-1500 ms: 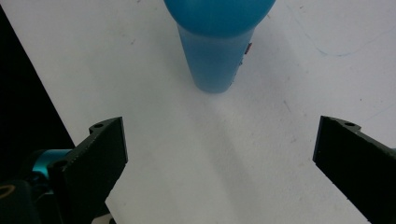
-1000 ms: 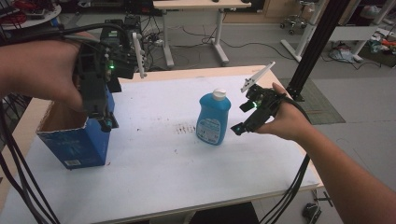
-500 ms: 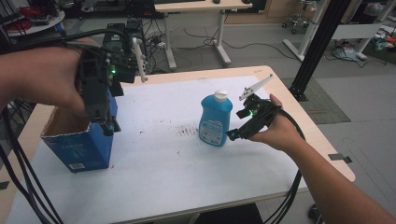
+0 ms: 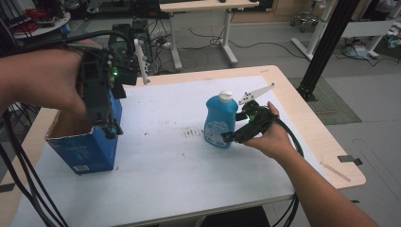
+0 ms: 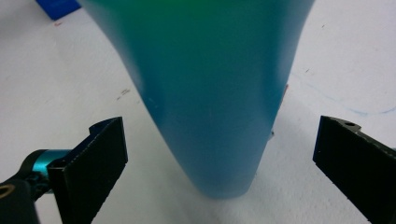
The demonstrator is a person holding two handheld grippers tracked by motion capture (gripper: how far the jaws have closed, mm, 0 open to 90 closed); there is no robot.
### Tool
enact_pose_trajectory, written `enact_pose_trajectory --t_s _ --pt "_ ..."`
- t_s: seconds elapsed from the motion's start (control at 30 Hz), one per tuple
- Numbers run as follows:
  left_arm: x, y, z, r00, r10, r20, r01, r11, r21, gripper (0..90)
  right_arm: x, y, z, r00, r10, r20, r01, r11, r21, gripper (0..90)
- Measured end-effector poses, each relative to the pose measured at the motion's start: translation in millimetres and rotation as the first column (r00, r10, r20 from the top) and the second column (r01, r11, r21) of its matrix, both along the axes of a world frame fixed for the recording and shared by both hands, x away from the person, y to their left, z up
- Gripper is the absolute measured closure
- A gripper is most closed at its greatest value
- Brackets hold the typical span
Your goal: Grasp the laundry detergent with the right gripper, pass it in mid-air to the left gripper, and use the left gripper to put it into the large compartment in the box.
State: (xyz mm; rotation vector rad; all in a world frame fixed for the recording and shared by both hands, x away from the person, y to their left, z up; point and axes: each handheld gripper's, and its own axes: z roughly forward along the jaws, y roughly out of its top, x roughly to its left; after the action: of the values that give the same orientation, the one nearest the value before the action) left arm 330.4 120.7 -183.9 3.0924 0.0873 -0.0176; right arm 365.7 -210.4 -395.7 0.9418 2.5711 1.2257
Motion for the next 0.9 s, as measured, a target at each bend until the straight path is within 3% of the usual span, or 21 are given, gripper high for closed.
enact_pose_trajectory --t_s 0.2,0.6,0.9 --pt "-1.8 1.2 -1.0 1.0 0.002 -0.005 -0.002 0.9999 0.012 1.7 0.2 1.6 -9.0 0.9982 -0.037 0.046 0.035 0.9986 0.04 2.3" --pt "-6.2 11.2 0.5 0.9997 0.025 -0.001 -0.025 0.9996 0.012 1.7 4.2 9.7 -19.4 0.9972 -0.051 0.055 0.044 0.9902 0.132 2.3" --pt "-5.1 12.0 -1.1 0.9998 0.021 -0.004 -0.021 0.9997 0.012 1.7 4.6 12.8 -23.7 0.9948 -0.069 0.075 0.056 0.9856 0.159 2.3"
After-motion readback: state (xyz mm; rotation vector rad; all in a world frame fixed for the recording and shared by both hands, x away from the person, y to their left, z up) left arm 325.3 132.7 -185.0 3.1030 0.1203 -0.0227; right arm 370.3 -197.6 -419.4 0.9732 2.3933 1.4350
